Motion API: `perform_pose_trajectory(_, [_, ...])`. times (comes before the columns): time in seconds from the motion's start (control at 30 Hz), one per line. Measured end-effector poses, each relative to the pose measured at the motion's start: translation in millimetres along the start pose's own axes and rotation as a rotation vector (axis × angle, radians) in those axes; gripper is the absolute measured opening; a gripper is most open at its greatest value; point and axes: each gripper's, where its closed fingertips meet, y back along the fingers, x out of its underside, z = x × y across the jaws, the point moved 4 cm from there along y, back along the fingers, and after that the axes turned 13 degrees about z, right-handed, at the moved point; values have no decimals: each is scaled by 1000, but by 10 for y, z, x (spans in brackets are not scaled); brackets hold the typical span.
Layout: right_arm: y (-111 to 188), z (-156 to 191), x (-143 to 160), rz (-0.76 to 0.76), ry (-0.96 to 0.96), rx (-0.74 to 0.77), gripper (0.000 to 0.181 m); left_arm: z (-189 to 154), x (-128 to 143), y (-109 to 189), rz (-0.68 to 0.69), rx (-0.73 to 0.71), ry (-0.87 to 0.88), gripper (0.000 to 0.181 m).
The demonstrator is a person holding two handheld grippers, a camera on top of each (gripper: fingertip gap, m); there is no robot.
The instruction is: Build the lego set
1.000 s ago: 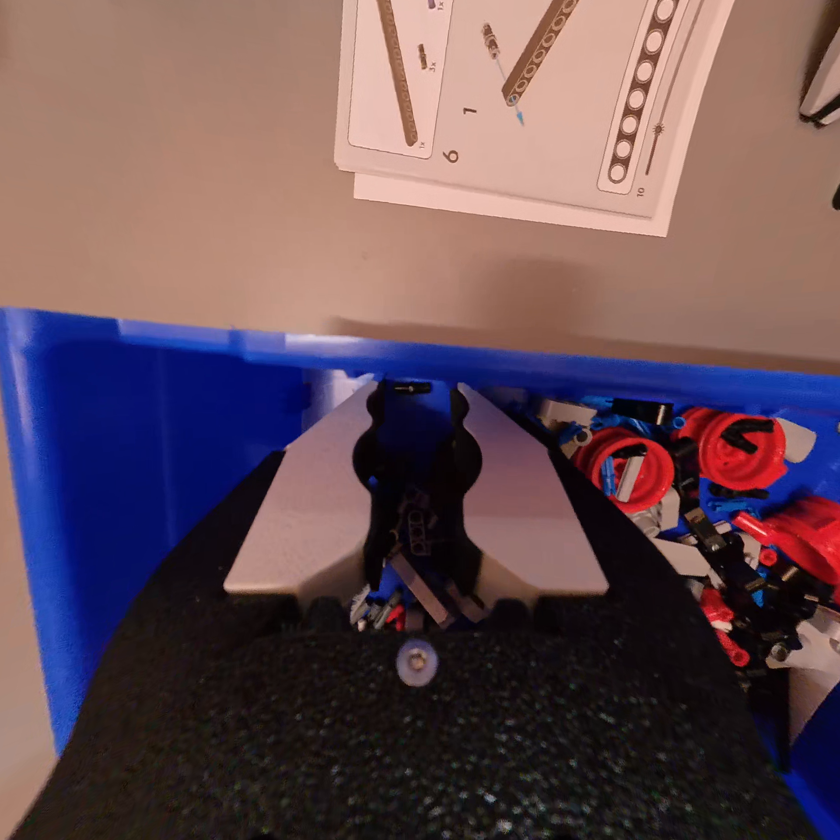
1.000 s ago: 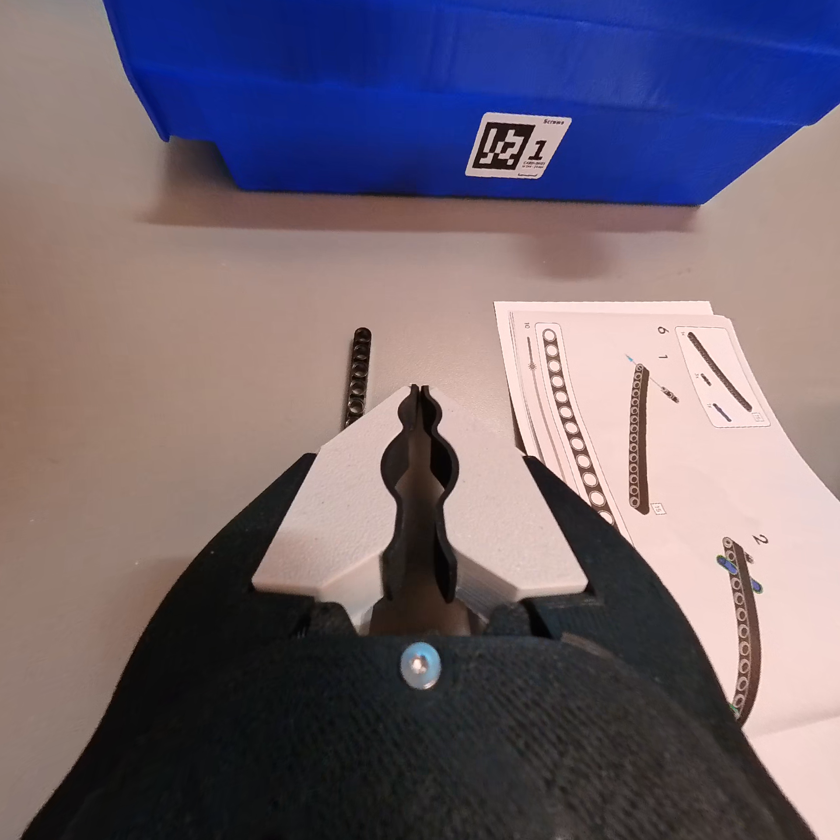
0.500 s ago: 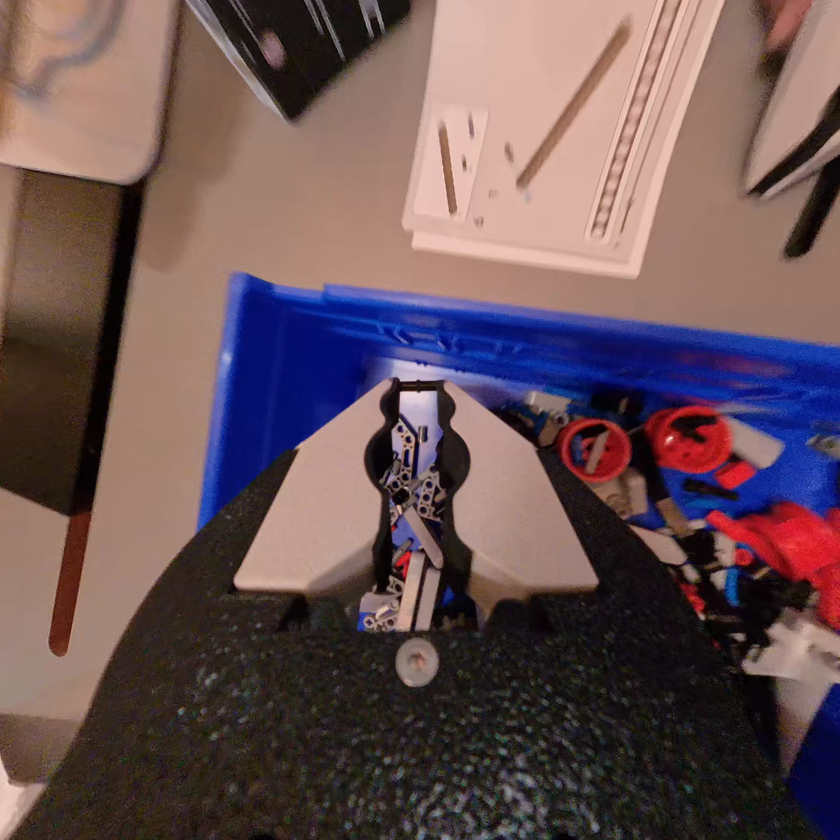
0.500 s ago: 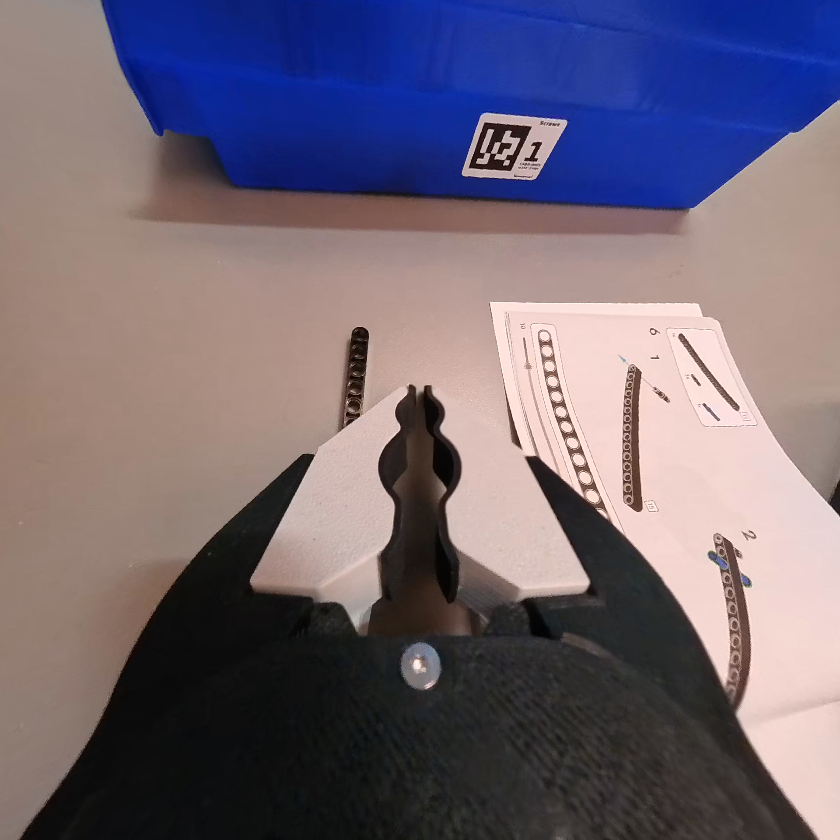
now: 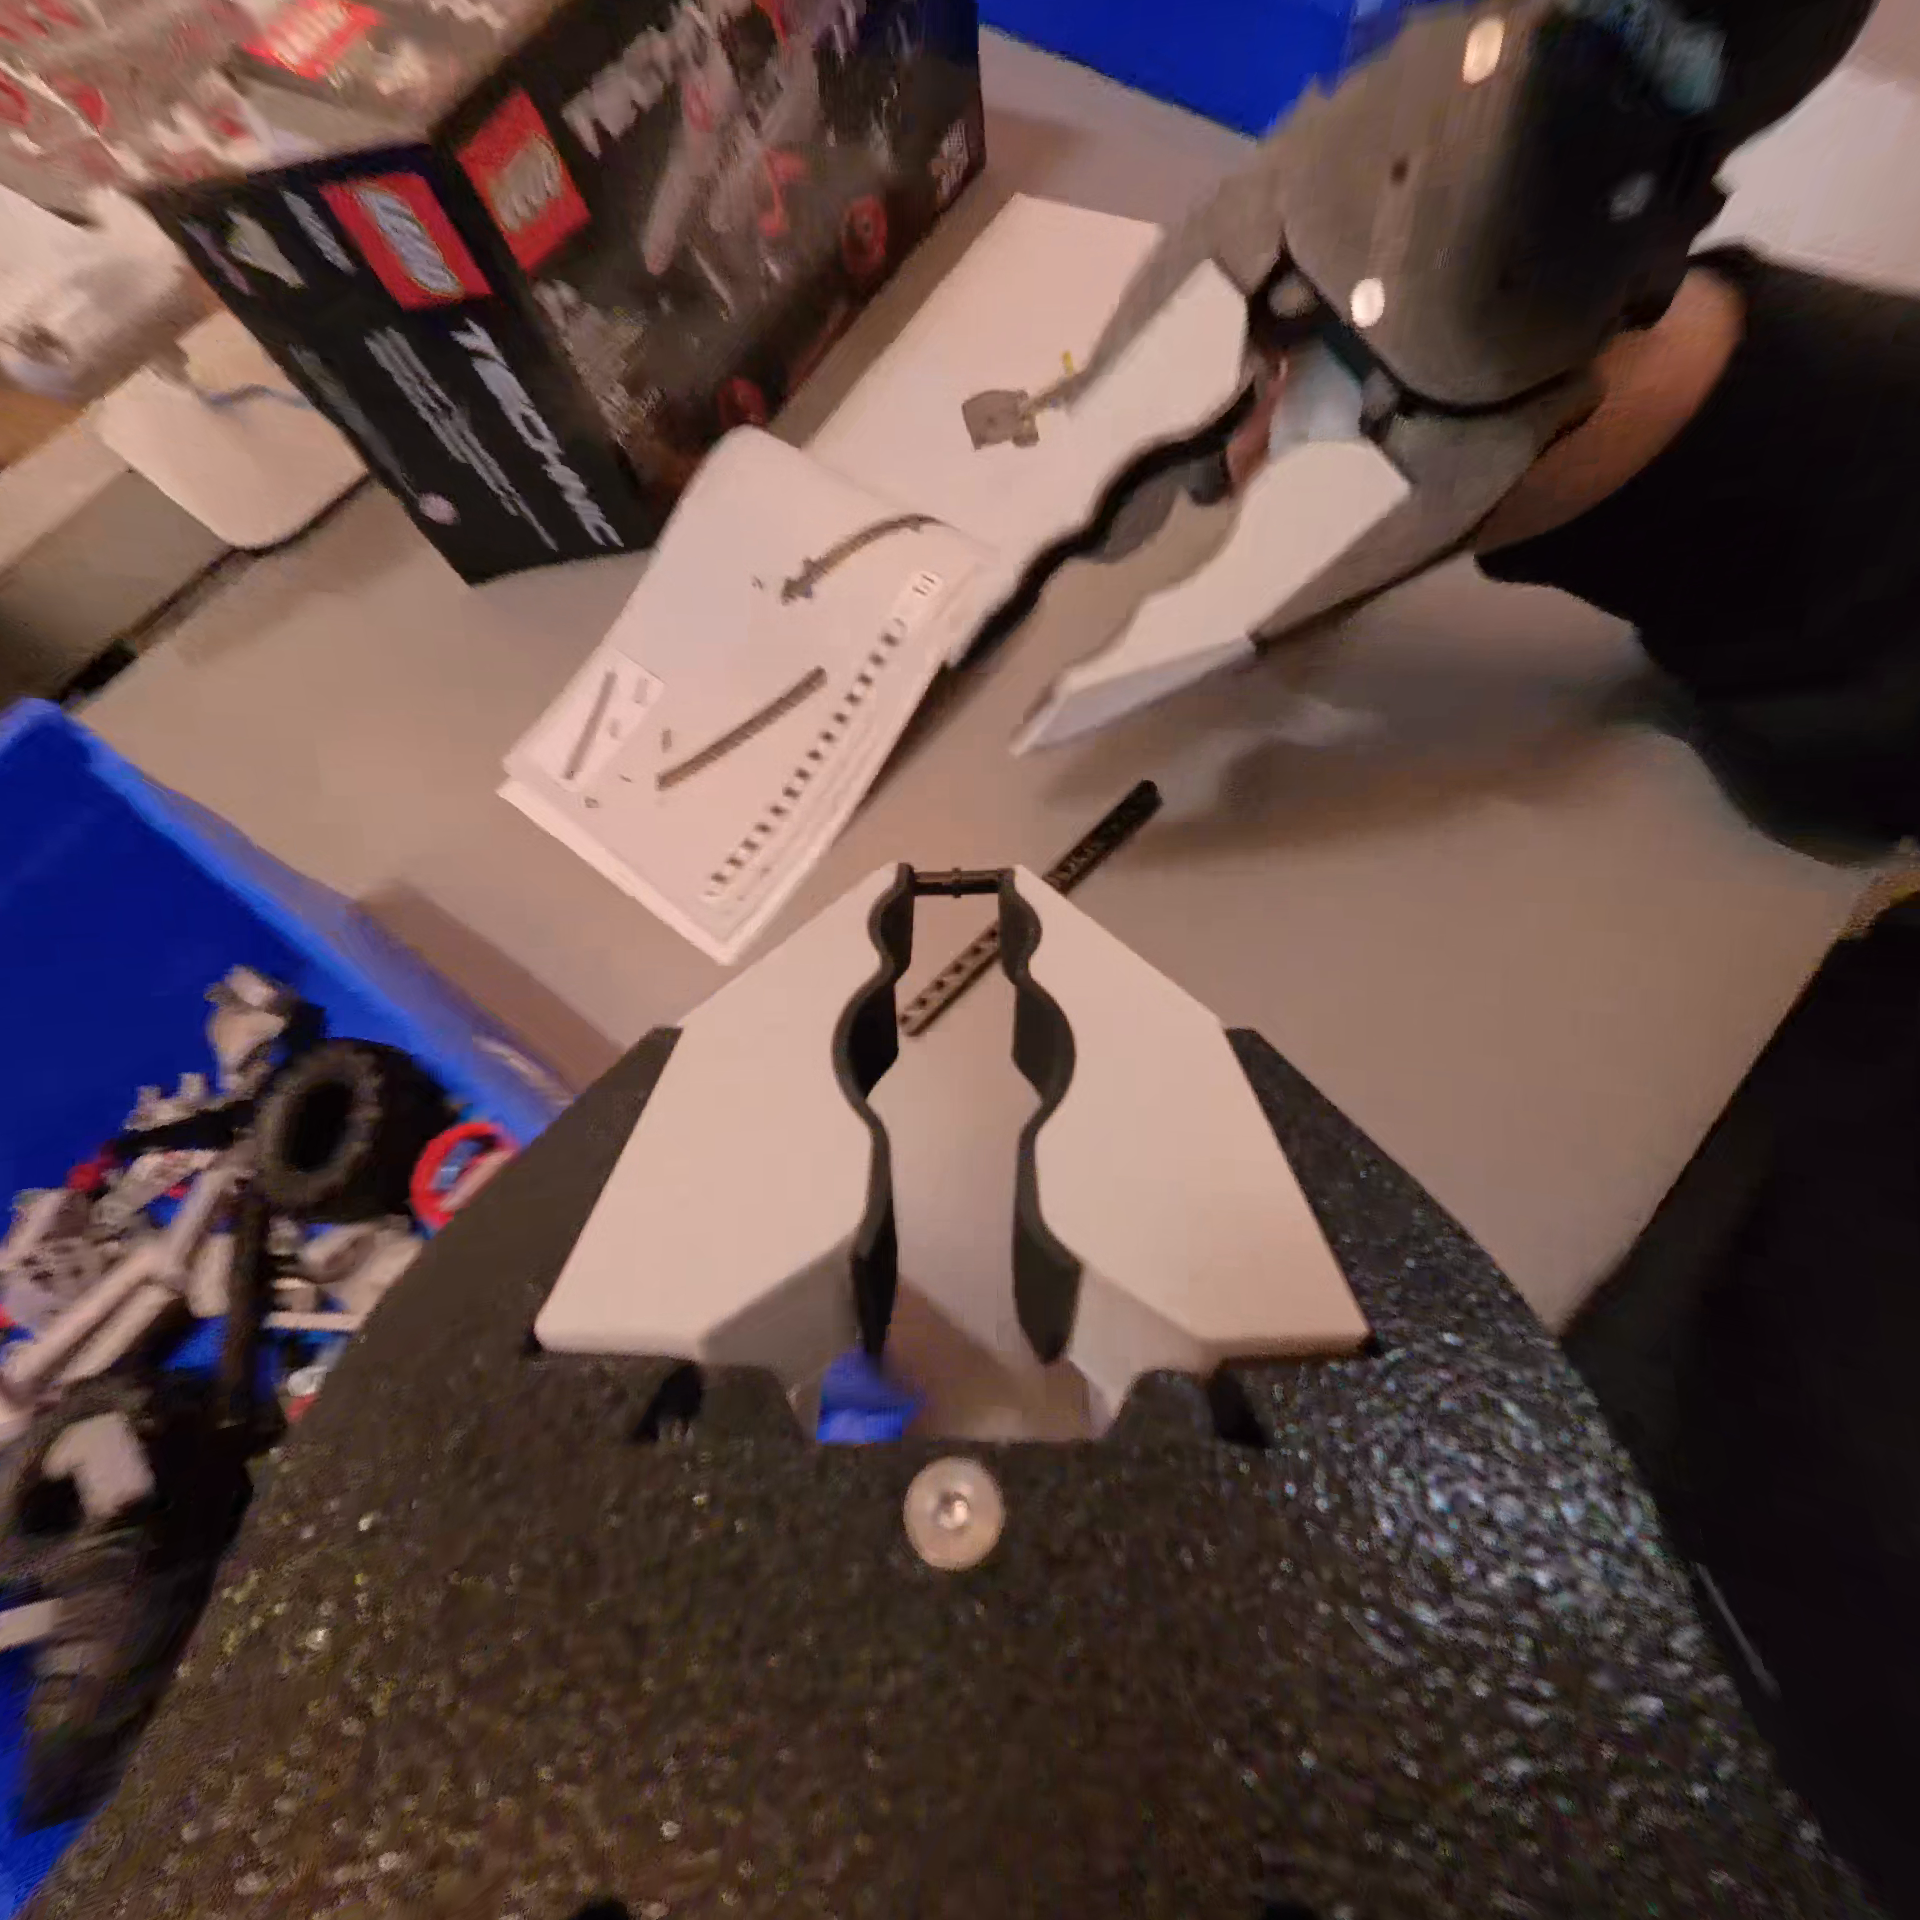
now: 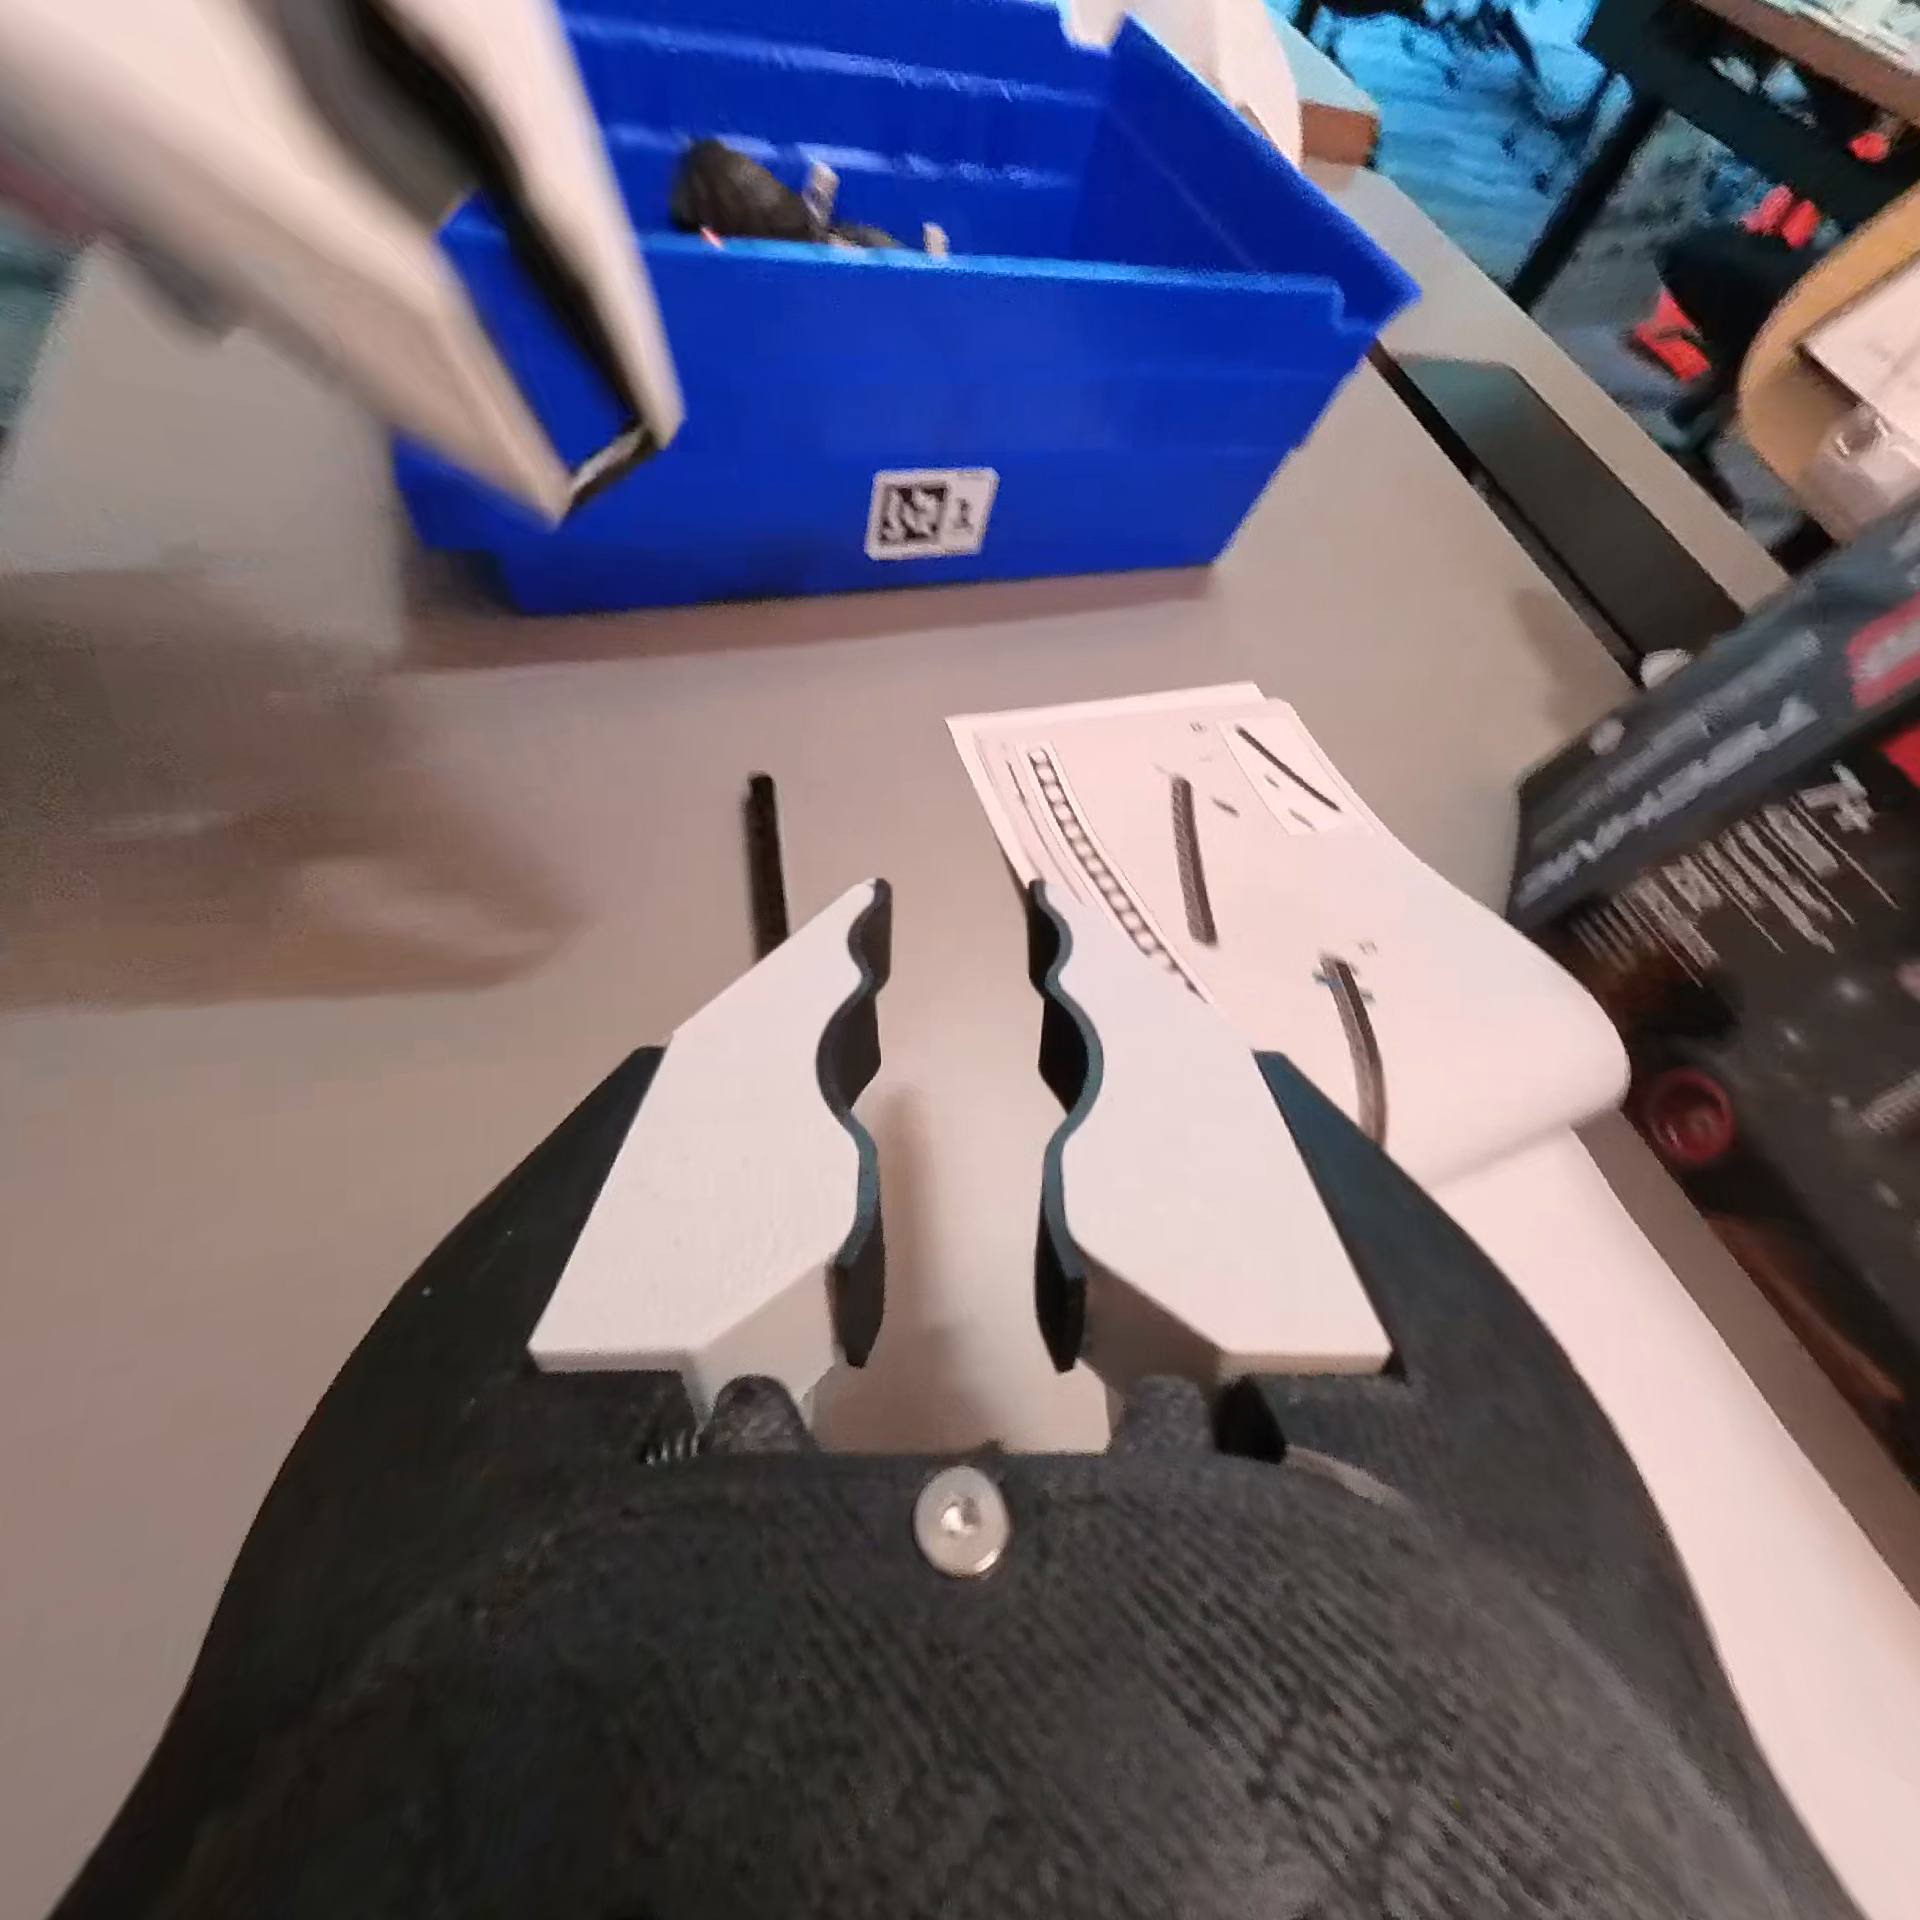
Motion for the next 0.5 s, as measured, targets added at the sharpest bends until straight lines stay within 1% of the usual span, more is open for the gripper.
perform_pose_trajectory(0.07, [24,-39,133,70,-37,50,24,-248,90,-318,36,23,35,13])
perform_pose_trajectory(0.1, [26,-38,197,102,-49,59,24,-319,155,-485,68,36,72,13])
perform_pose_trajectory(0.13, [26,-26,248,126,-48,66,24,-353,223,-633,100,35,109,13])
perform_pose_trajectory(0.2, [25,-3,295,151,-35,80,24,-379,316,-848,114,26,177,13])
perform_pose_trajectory(0.27, [20,12,291,143,-17,86,23,-406,365,-952,120,35,221,13])
perform_pose_trajectory(0.37, [-20,33,309,120,-29,63,21,-391,350,-988,99,-2,243,13])
perform_pose_trajectory(0.5, [-89,45,378,130,-26,46,21,-382,340,-1004,78,-51,233,14])
